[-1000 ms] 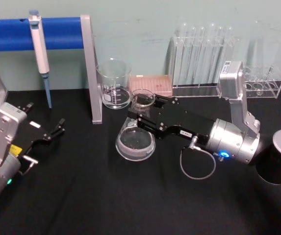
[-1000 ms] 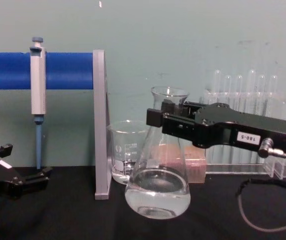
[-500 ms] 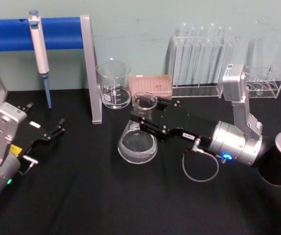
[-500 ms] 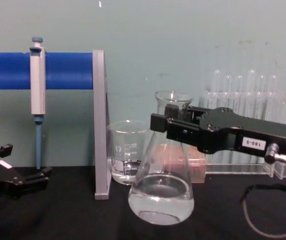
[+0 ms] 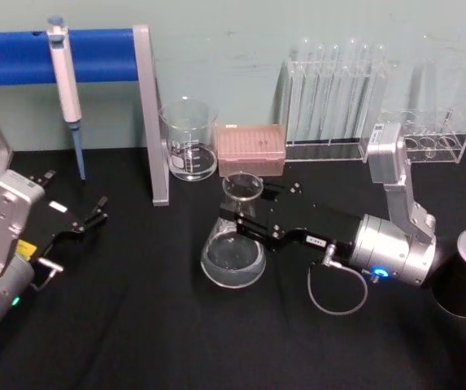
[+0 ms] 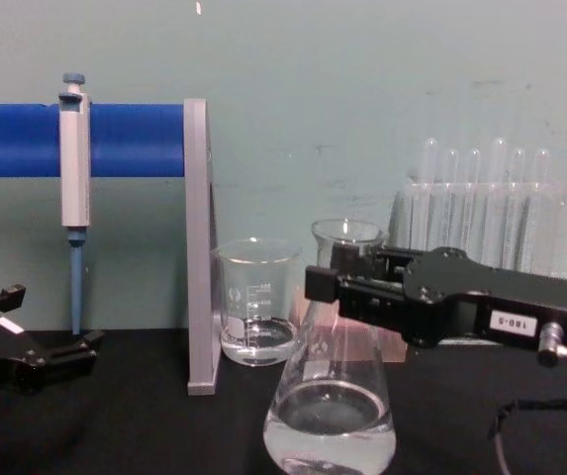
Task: Grasp the erlenmeyer flask with one hand, shake it three times, then place it back.
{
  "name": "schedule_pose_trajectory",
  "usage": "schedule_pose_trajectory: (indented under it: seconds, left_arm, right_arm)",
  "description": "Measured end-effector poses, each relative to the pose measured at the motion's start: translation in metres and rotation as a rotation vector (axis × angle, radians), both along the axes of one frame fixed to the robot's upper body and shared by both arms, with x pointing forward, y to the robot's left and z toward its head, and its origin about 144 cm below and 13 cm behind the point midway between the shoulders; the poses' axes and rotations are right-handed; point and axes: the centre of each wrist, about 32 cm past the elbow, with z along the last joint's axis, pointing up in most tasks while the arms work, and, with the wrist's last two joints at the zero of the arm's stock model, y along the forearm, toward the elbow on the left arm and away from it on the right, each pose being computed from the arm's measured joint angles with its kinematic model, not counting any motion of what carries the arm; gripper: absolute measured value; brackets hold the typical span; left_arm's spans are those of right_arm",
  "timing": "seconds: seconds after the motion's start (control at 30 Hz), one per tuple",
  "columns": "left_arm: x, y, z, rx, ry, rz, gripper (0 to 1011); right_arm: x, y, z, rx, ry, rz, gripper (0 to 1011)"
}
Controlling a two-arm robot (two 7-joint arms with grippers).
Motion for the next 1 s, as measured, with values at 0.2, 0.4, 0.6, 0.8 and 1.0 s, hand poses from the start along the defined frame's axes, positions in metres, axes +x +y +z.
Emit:
schedule_pose_trajectory:
  seconds: [0.2,0.4,0.6,0.8,1.0]
  left_arm:
    - [0.0,0.0,0.0,0.0,0.0,0.0,1001]
    - [0.0,0.0,0.0,0.0,0.0,0.0,1001]
    - [0.0,0.0,0.0,0.0,0.0,0.0,1001]
    - [0.0,0.0,0.0,0.0,0.0,0.0,1001]
    - [0.0,0.0,0.0,0.0,0.0,0.0,1001]
  right_arm:
    - [-0.002,-0.001,-0.005,-0.008,0.009,0.001,450]
    - [-0.002,-0.001,-0.01,-0.012,0.02,0.006,450]
    - [-0.002,-0.001,-0.015,-0.019,0.032,0.015,449]
    - [0.0,-0.001,-0.021,-0.03,0.043,0.024,450]
    - [0.003,-0.001,-0.027,-0.039,0.052,0.035,449]
